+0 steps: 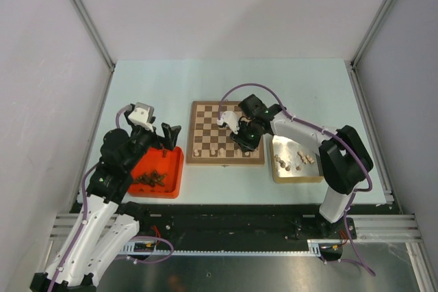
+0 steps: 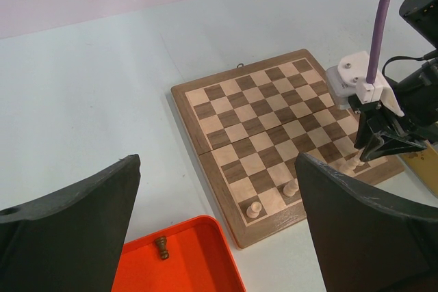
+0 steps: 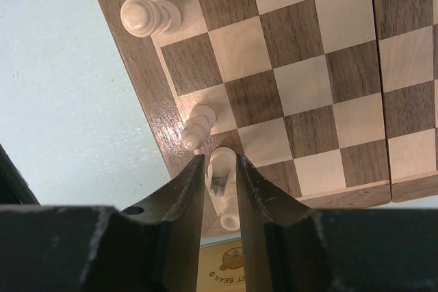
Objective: Set up the chess pieces on the board
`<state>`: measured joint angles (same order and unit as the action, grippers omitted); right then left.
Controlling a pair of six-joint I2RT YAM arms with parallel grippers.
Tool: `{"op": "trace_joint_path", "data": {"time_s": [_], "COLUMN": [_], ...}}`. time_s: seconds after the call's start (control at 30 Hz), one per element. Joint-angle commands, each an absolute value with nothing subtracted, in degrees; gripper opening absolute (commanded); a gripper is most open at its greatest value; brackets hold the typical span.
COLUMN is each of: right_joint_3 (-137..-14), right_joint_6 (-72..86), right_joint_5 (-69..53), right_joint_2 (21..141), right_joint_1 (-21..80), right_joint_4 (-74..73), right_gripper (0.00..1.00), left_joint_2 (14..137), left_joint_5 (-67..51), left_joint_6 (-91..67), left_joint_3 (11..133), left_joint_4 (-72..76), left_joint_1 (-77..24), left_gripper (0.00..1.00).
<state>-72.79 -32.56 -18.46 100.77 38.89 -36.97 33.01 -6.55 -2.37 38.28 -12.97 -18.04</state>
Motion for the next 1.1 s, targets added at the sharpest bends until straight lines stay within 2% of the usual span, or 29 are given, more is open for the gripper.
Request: {"op": "trace_joint_path", "data": {"time_s": [0.0, 0.2, 0.33, 0.47, 0.73, 0.9, 1.07], "right_joint_3": [-74.8, -75.1, -75.2, -75.2, -73.9, -68.9, -66.3], "right_joint_6": [-31.6, -31.9, -33.8, -36.2, -42.5, -45.4, -44.3], "right_joint_5": [-18.9, -21.3, -24.9, -29.5, -39.5, -39.8, -33.9], "right_joint_2": [99.4, 96.2, 92.5, 89.0, 84.4, 81.7, 81.7], "right_joint_1": [38.6, 36.7, 34.8, 31.5, 13.7, 4.9, -1.6], "right_joint_4": [-36.2, -37.1, -39.2, -42.8, -52.7, -53.7, -51.7], "right_gripper": [0.31, 0.35, 0.44, 0.48, 0.48, 0.48, 0.47], "left_joint_2": [33.0, 33.1, 33.0, 33.3, 35.7, 36.9, 37.4], "left_joint_5": [-6.2, -6.3, -6.8, -8.0, -14.0, -19.9, -22.3], "left_joint_6": [-0.4, -0.4, -0.3, -0.4, -7.0, -15.7, -22.9], "left_joint_3": [38.2, 38.2, 38.2, 38.4, 40.1, 40.0, 39.2], "left_joint_4": [-11.6, -11.7, -11.7, -11.5, -11.6, -11.2, -11.2], "left_joint_1": [-18.1, -18.1, -18.1, -18.1, -18.1, -18.1, -18.6], "left_gripper": [1.0, 1.0, 1.0, 1.0, 1.0, 1.0, 1.0]}}
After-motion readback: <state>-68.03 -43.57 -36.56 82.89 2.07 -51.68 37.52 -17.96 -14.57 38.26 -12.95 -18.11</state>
